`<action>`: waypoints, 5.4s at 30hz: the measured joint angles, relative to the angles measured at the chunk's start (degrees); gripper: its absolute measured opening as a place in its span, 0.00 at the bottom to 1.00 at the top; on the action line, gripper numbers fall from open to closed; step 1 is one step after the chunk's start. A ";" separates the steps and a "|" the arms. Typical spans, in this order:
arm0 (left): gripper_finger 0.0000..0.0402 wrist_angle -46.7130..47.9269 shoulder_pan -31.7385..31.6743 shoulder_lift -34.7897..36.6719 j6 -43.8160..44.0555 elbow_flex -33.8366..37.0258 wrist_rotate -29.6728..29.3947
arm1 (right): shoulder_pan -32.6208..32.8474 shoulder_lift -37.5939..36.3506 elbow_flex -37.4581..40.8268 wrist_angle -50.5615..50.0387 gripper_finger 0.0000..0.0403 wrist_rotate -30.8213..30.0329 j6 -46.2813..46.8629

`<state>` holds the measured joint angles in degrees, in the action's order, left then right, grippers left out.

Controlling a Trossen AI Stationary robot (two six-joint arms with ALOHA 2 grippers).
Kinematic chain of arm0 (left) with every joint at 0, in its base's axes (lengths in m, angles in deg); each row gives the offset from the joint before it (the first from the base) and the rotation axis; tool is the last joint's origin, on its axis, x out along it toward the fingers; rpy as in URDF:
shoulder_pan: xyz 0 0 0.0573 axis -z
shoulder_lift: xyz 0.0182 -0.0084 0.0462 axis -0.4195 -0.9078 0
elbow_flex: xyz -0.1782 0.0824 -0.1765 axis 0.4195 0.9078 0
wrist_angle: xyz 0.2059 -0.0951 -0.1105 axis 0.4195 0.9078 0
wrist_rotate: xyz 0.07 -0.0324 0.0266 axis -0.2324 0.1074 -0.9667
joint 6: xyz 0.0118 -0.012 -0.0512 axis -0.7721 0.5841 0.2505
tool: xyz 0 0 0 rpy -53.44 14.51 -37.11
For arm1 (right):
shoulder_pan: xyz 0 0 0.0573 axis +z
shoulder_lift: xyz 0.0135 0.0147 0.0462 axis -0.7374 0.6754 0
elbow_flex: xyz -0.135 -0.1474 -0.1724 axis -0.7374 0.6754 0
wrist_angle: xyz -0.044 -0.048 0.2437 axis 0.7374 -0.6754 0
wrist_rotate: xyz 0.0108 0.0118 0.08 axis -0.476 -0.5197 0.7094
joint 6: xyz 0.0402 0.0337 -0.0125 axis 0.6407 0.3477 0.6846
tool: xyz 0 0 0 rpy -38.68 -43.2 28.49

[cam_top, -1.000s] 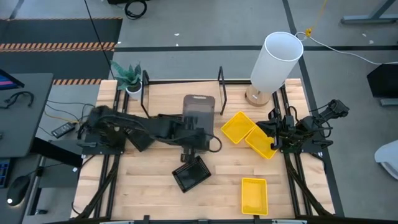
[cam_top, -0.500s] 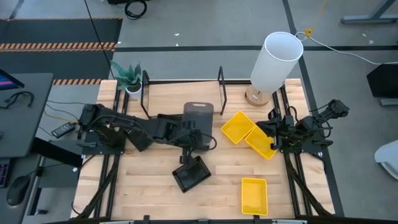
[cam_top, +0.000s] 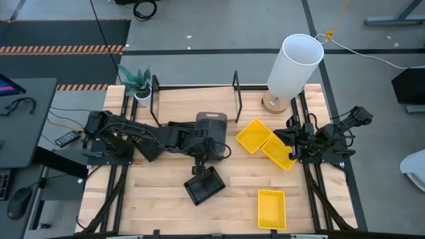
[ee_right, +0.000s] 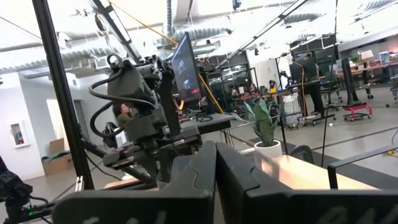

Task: Stack baskets on shelf by color
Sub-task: Stack the bottom black bin on top of the top black bin, then put the stacked black bin on the shelf

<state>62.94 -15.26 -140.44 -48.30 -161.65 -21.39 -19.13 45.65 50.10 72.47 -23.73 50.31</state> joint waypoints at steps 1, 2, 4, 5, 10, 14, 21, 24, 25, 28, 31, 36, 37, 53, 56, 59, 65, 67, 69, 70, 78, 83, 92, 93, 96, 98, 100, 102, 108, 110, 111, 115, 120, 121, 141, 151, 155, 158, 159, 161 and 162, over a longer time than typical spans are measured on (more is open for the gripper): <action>0.11 0.02 0.00 0.00 0.08 0.00 -0.36 | 0.00 0.00 0.01 0.02 0.04 0.00 0.00; 0.13 0.08 0.00 0.00 0.13 0.00 -0.72 | 0.00 0.00 0.01 0.02 0.04 0.00 0.00; 0.19 -0.05 0.00 0.00 0.13 0.00 -1.32 | -0.01 0.00 -0.01 0.01 0.04 0.00 0.00; 0.22 -0.24 0.00 0.00 0.22 0.00 -1.49 | -0.01 0.00 -0.01 0.00 0.04 0.00 0.00; 0.37 -0.64 0.00 0.00 0.33 -0.08 -2.31 | -0.02 0.00 0.01 0.00 0.04 0.00 0.00; 0.44 0.03 -0.06 0.00 0.97 -2.35 -2.38 | 0.00 0.00 0.00 0.00 0.04 0.00 0.00; 0.47 2.86 0.00 -0.01 5.07 -5.00 -1.49 | -0.02 0.00 -0.01 0.00 0.04 0.00 0.00; 0.47 2.98 0.10 -0.34 6.87 -5.00 -1.40 | -0.01 0.00 -0.01 0.00 0.04 0.00 0.00; 0.47 2.96 0.21 -0.64 7.22 -5.01 -1.40 | -0.02 0.00 0.00 0.00 0.04 0.00 0.00; 0.47 3.22 0.51 -1.96 7.61 -4.92 -1.39 | 0.00 0.00 -0.01 0.00 0.04 0.00 0.00; 0.47 3.91 0.63 -3.97 7.39 -4.94 -1.39 | -0.02 -0.02 0.01 0.03 0.04 0.00 0.00; 0.47 3.82 0.68 -7.70 5.72 -4.94 -1.32 | 0.00 0.00 0.00 0.00 0.04 0.02 0.00; 0.47 3.87 0.68 -8.47 5.13 -4.94 -1.24 | 0.00 -0.02 -0.01 0.17 0.04 0.02 0.00; 0.34 6.14 0.63 -13.30 4.61 -4.92 -1.87 | -0.01 -0.02 -0.01 0.11 0.04 0.03 -0.01; 0.25 7.10 0.63 -13.29 4.61 -4.92 -1.87 | 0.00 -0.01 -0.01 0.11 0.04 0.03 0.00; 0.11 7.43 0.68 -13.29 4.91 -4.92 -2.31 | -0.01 -0.02 0.00 0.06 0.04 0.02 0.00; 0.05 7.76 0.63 -13.29 5.54 -4.94 -2.35 | 0.00 -0.02 0.01 0.04 0.04 0.02 0.00; 0.05 7.76 0.63 -13.25 5.87 -4.94 -2.12 | -0.02 -0.02 0.01 0.04 0.04 0.02 0.00; 0.05 7.88 0.63 -12.94 6.16 -4.92 -1.49 | -0.02 -0.02 -0.01 0.04 0.04 0.02 0.00; 0.05 8.04 0.63 -12.76 6.33 -4.98 -1.25 | 0.00 -0.02 0.01 0.04 0.04 0.02 0.00; 0.05 16.38 0.56 -12.63 6.32 -14.86 -0.47 | 0.00 -0.02 -0.01 0.02 0.04 0.02 0.00; 0.05 21.17 -0.89 -12.52 4.58 -21.82 -0.82 | -0.01 -0.02 0.00 0.02 0.04 0.02 0.00; 0.05 25.18 -5.84 -12.50 -0.08 -25.92 -0.92 | -0.01 -0.02 0.00 0.02 0.04 0.02 -0.01; 0.05 25.46 -6.29 -12.50 -0.53 -25.92 -0.87 | -0.01 -0.01 -0.01 0.02 0.04 0.02 0.00; 0.05 25.78 -7.44 -12.50 -2.40 -25.92 -0.47 | -0.01 -0.01 -0.01 0.02 0.04 0.02 0.00; 0.05 26.37 -8.37 -12.50 -3.64 -25.92 -0.31 | -0.01 -0.02 0.00 0.02 0.04 0.02 0.00; 0.05 27.00 -9.43 -12.50 -4.49 -25.92 0.11 | 0.00 0.00 0.01 0.02 0.04 0.02 0.00; 0.05 27.06 -10.85 -12.50 -5.80 -25.92 0.44 | 0.00 -0.02 -0.01 0.02 0.04 0.02 0.00; 0.05 25.27 -15.79 -12.48 -10.21 -24.30 0.72 | -0.02 -0.02 0.01 0.02 0.04 0.02 0.00; 0.05 24.15 -17.49 -12.48 -11.51 -23.12 0.95 | 0.00 -0.02 0.00 0.01 0.04 0.02 0.00; 0.05 23.34 -18.31 -12.48 -12.10 -22.45 0.92 | -0.02 -0.02 0.01 0.02 0.04 0.02 -0.02; 0.05 20.65 -21.45 -12.48 -14.41 -19.89 0.80 | -0.02 -0.01 -0.01 0.02 0.04 0.02 0.00; 0.05 19.74 -24.80 -12.48 -16.37 -17.96 0.81 | -0.01 -0.02 -0.01 0.01 0.04 0.02 0.00; 0.05 19.83 -25.45 -12.48 -16.82 -17.88 0.90 | 0.00 -0.02 0.00 0.02 0.04 0.02 0.00; 0.05 31.19 -32.63 -12.35 -19.58 -17.86 2.37 | -0.01 0.00 0.00 0.00 0.04 0.02 0.00; 0.05 35.11 -32.63 -12.31 -18.23 -17.86 1.17 | -0.02 -0.02 -0.01 0.00 0.04 0.02 0.00; 0.05 36.36 -32.63 -12.31 -17.60 -17.86 0.63 | -0.02 -0.02 0.01 0.02 0.04 0.02 0.00; 0.05 37.23 -32.59 -12.31 -17.24 -17.86 0.49 | 0.00 -0.02 -0.01 0.00 0.04 0.02 0.00; 0.05 37.51 -32.57 -12.31 -17.04 -17.86 0.49 | -0.01 -0.01 0.01 0.01 0.04 0.02 0.00; 0.05 37.99 -32.32 -12.31 -16.76 -17.86 0.47 | -0.01 -0.02 0.00 0.01 0.04 0.02 0.00; 0.05 38.31 -32.11 -12.31 -16.72 -17.86 0.42 | -0.02 -0.02 0.00 0.02 0.04 0.02 0.00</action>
<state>101.25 -47.38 -152.74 -65.01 -179.51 -20.97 -19.15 45.63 50.09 72.49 -23.71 50.31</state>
